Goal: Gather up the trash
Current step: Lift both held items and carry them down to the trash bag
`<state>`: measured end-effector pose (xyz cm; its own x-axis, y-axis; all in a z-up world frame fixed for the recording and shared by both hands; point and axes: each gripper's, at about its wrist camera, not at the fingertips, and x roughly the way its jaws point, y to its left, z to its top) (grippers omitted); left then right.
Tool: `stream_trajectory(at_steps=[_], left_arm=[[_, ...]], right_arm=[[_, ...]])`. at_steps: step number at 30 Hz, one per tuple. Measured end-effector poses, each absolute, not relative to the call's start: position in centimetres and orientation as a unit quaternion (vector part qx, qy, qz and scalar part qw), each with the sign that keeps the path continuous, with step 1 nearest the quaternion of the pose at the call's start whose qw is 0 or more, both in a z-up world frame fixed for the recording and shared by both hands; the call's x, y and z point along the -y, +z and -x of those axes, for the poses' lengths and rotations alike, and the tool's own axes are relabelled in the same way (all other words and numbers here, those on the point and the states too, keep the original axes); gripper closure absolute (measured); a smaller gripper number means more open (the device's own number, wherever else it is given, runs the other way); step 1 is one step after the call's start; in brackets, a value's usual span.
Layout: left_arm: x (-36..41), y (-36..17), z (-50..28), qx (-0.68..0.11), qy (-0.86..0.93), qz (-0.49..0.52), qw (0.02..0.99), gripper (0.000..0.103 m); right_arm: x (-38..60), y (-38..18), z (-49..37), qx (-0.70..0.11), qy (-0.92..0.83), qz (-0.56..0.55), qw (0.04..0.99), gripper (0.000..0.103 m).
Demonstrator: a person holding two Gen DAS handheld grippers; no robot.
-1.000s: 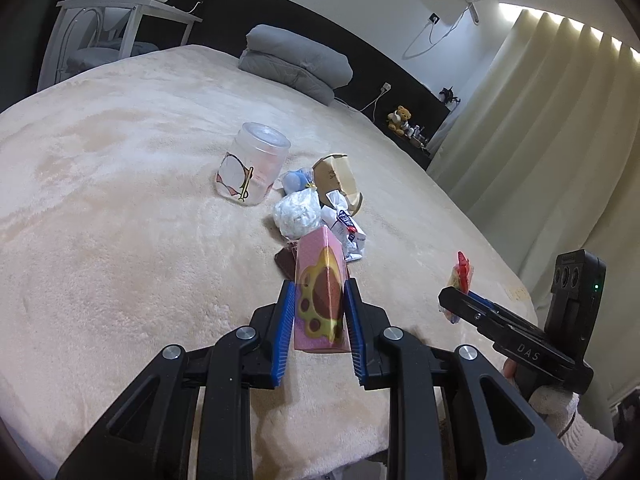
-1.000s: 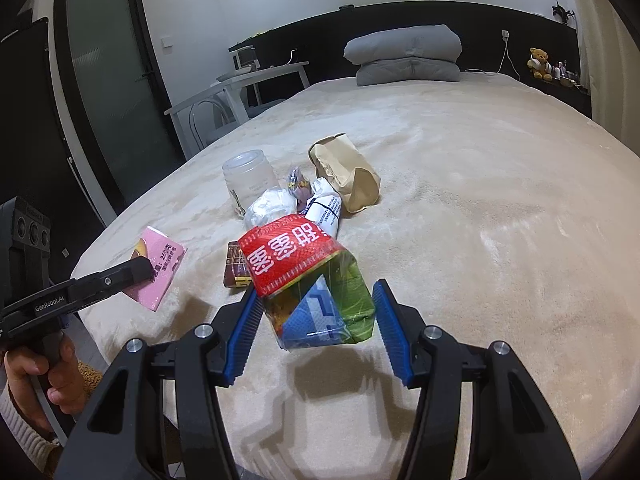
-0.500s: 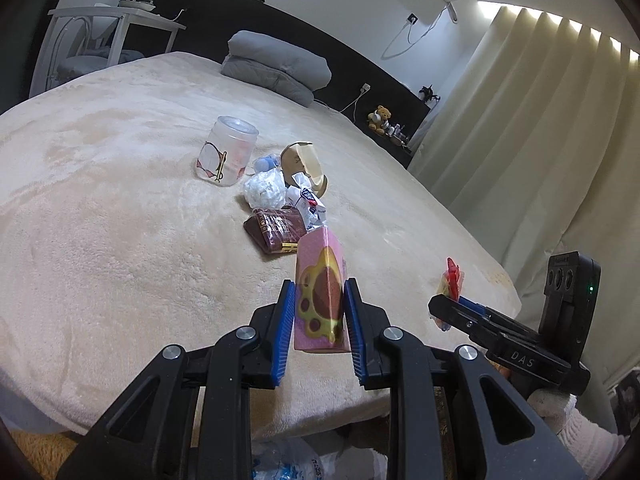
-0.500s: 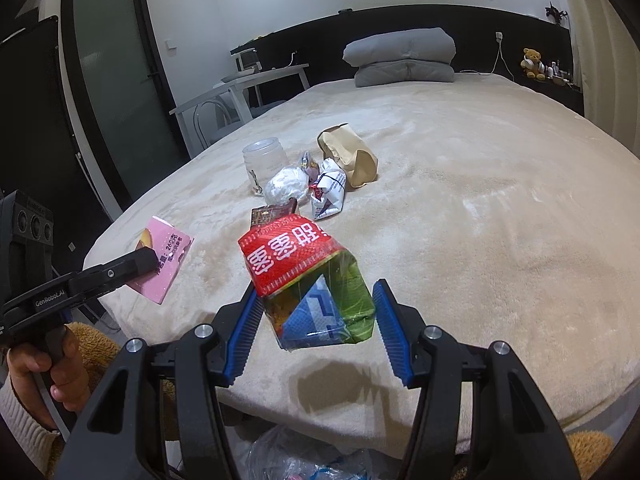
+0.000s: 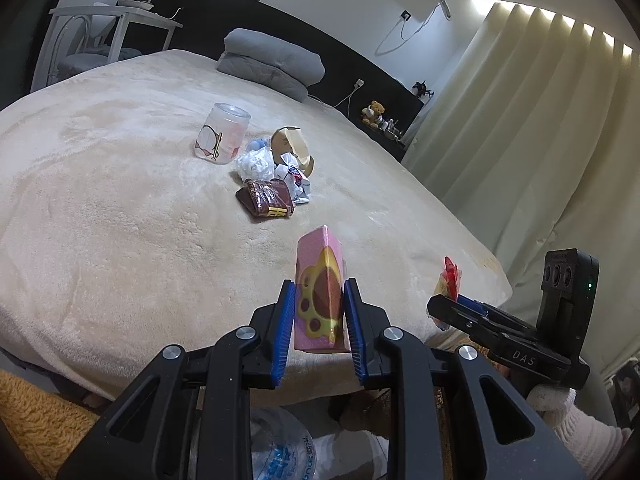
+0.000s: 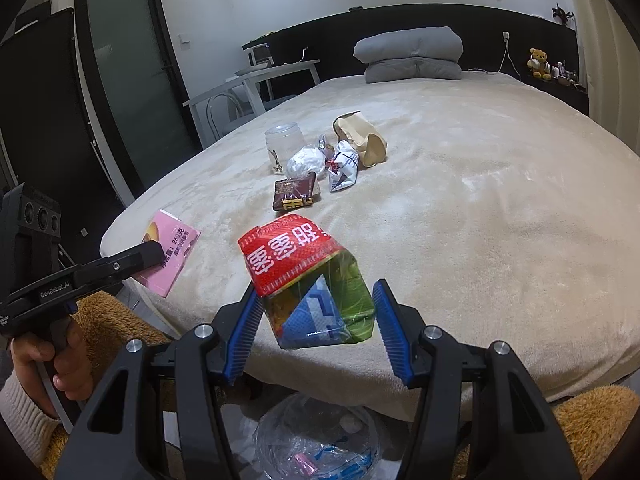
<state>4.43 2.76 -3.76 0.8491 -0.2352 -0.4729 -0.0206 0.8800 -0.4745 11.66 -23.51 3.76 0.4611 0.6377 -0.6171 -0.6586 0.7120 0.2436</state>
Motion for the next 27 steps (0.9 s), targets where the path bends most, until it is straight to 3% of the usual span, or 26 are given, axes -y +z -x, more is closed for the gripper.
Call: stream_trajectory(at_steps=[27], left_arm=[[0.9, -7.4, -1.7, -0.338, -0.093, 0.234, 0.907, 0.079]], right_arm=[[23.0, 0.1, -8.5, -0.443, 0.395, 0.014, 0.804, 0.047]])
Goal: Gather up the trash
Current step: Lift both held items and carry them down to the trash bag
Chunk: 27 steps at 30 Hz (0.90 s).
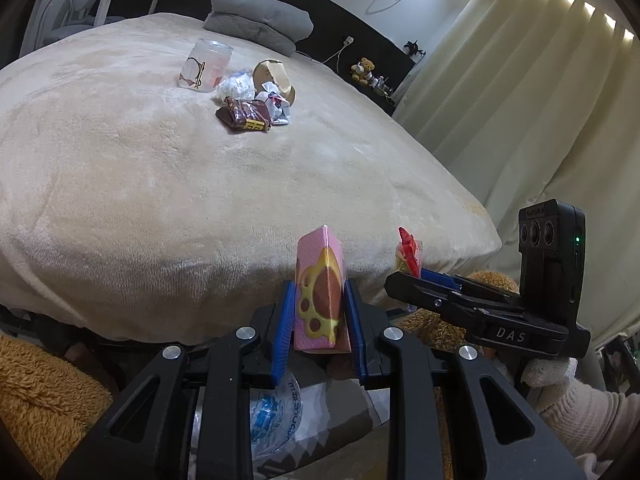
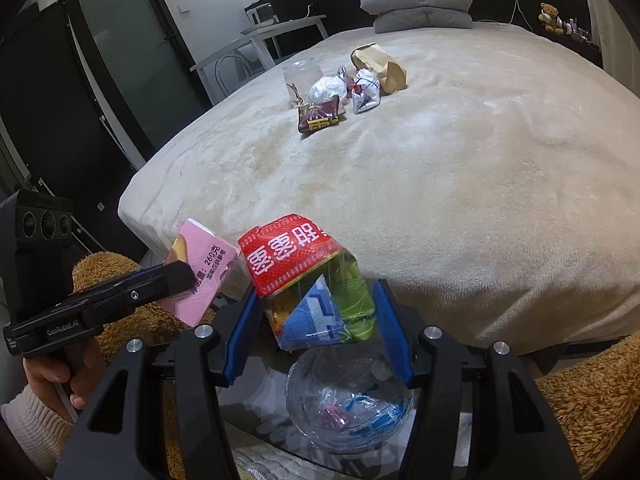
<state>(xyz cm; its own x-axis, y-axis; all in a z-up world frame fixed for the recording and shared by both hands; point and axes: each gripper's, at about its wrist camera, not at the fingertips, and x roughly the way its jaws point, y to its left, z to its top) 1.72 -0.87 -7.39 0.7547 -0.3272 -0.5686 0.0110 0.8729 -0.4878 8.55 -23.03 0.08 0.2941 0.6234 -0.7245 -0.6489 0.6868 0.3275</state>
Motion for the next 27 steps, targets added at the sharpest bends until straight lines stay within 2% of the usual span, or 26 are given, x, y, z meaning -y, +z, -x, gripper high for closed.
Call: stream_trajectory(at_steps=[27], left_arm=[[3.5, -14.3, -5.6, -0.521, -0.076, 0.196, 0.827, 0.079]], right_arm=[[20.9, -8.0, -11.0, -0.634, 0.341, 0.026, 0.693, 0.047]])
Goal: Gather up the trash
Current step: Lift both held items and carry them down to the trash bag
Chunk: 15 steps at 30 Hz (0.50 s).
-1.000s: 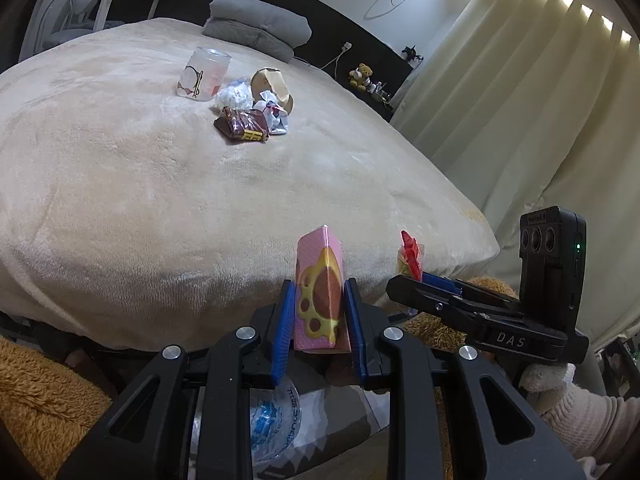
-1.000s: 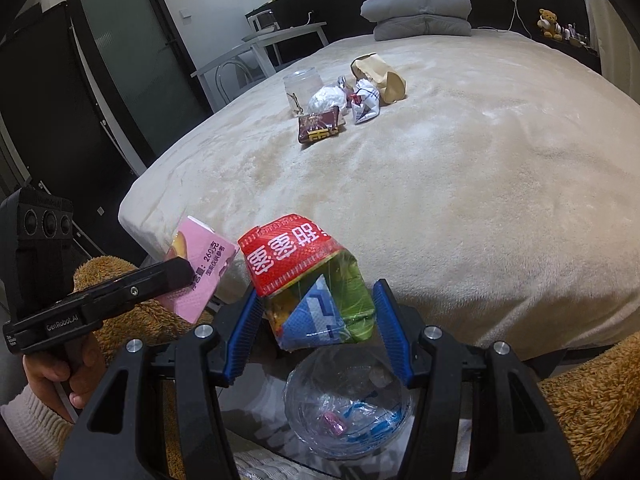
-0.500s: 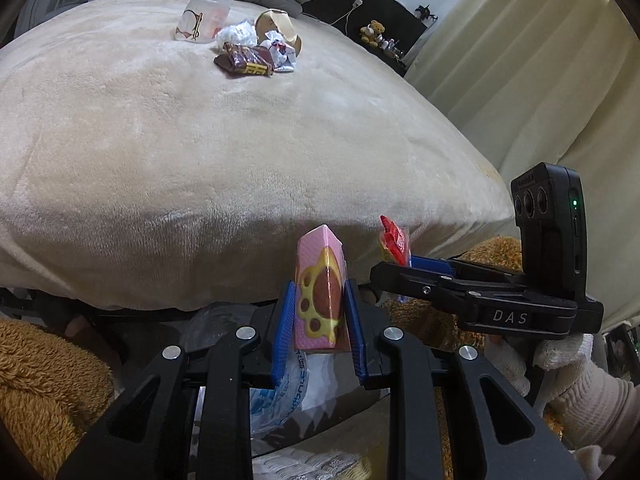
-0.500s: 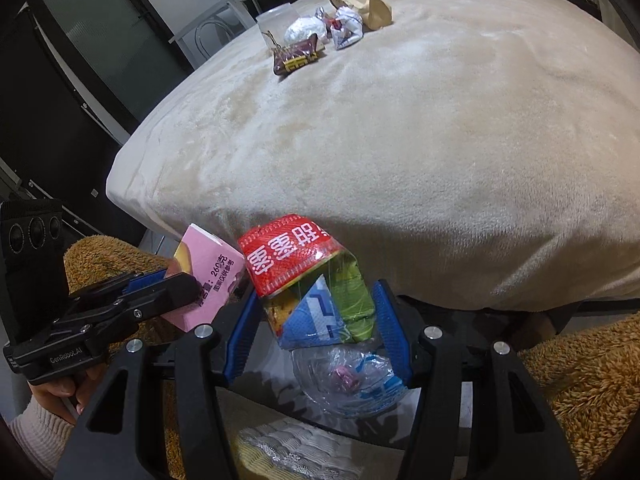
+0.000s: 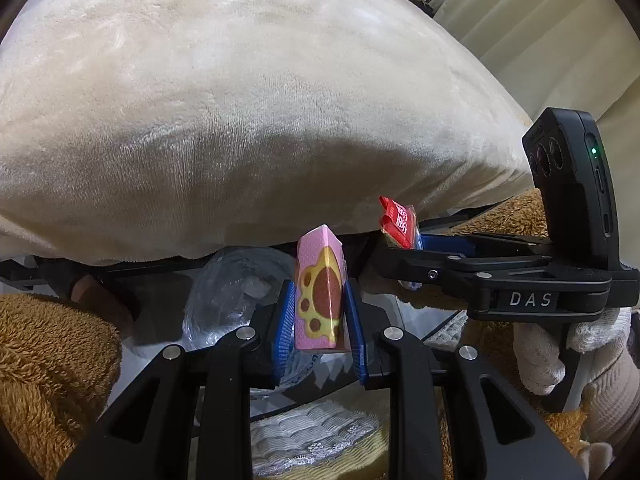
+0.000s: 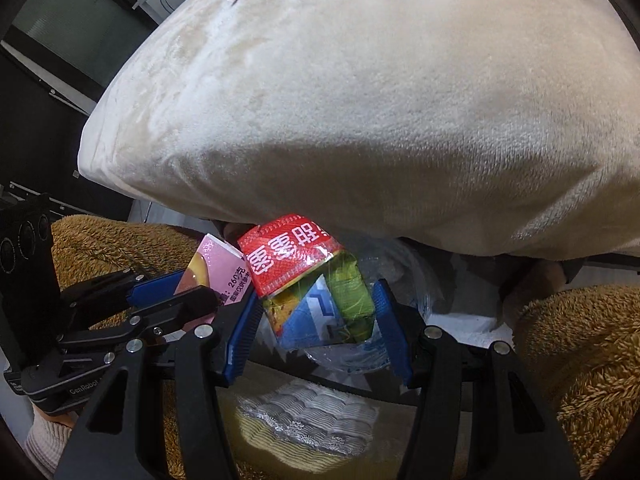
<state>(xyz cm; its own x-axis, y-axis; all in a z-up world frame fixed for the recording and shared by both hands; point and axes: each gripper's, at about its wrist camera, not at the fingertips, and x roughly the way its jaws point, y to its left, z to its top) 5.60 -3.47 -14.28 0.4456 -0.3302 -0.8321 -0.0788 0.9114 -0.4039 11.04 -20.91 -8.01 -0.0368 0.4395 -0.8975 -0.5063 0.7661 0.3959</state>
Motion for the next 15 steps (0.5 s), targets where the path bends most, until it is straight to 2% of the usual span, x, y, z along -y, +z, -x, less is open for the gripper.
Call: stream_trajectory(at_steps=[15], left_arm=[[3.7, -18.1, -6.6, -0.594, -0.049, 0.19, 0.78, 0.078]], right_arm=[[20.2, -11.4, -11.6, -0.699, 0.303, 0.035, 0.647, 0.047]])
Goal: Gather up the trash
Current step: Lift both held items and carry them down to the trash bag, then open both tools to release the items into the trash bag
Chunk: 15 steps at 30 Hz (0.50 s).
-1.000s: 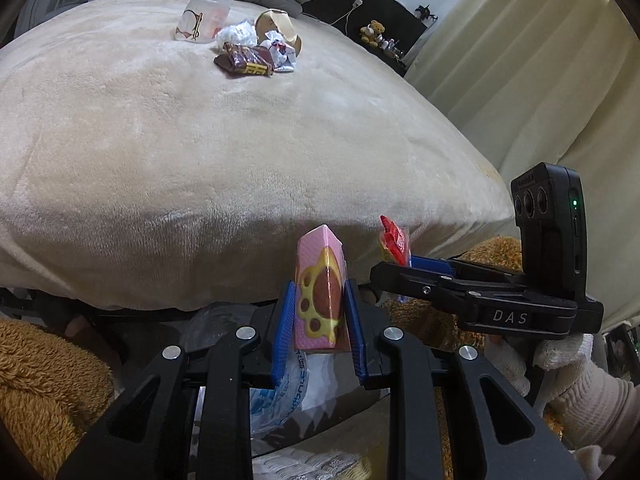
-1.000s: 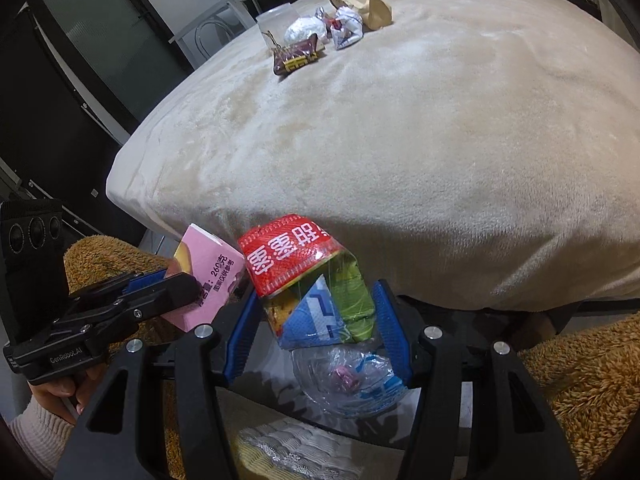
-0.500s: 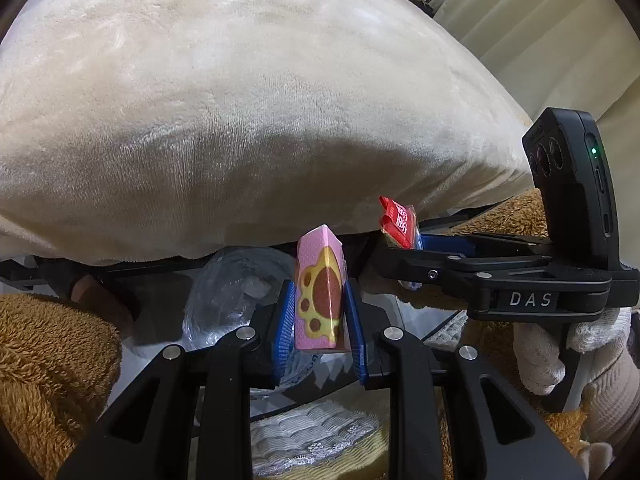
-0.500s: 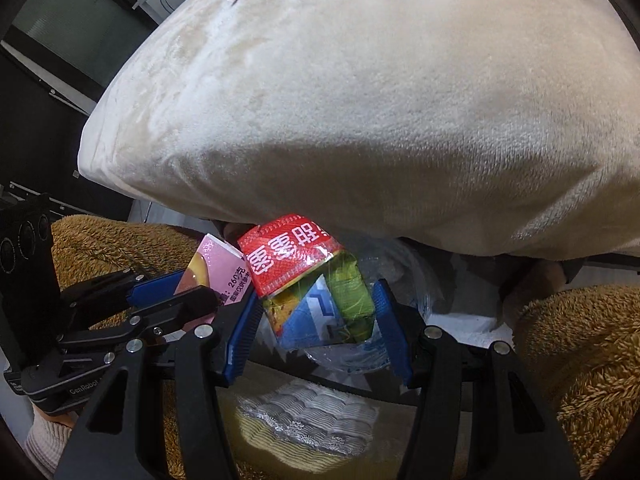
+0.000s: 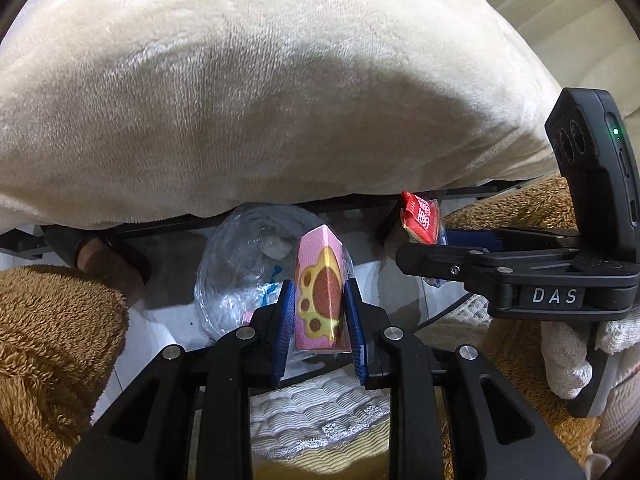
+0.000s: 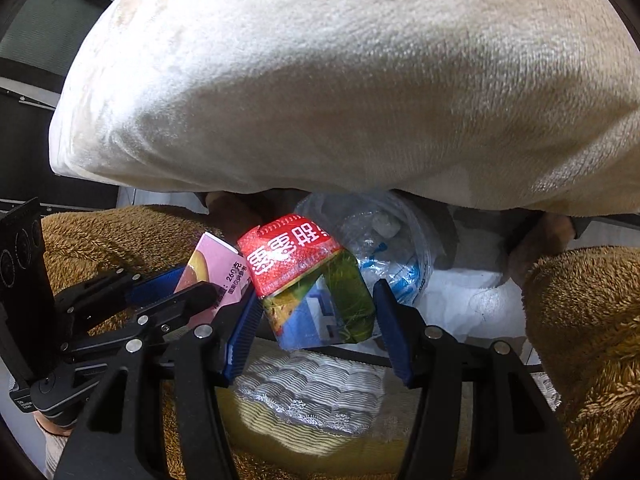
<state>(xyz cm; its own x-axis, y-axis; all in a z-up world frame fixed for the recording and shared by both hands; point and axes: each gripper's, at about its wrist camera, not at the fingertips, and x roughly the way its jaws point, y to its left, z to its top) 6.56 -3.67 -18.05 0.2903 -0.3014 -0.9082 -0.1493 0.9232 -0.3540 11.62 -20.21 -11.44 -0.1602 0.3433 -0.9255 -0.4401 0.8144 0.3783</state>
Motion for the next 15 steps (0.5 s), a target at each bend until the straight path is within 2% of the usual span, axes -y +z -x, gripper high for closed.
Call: stream_trajectory(at_steps=[15], left_arm=[[3.92, -18.96, -6.97, -0.624, -0.048, 0.181, 0.758, 0.078]], right_arm=[[19.97, -11.93, -11.65, -0.706, 0.297, 0.039, 0.642, 0.046]])
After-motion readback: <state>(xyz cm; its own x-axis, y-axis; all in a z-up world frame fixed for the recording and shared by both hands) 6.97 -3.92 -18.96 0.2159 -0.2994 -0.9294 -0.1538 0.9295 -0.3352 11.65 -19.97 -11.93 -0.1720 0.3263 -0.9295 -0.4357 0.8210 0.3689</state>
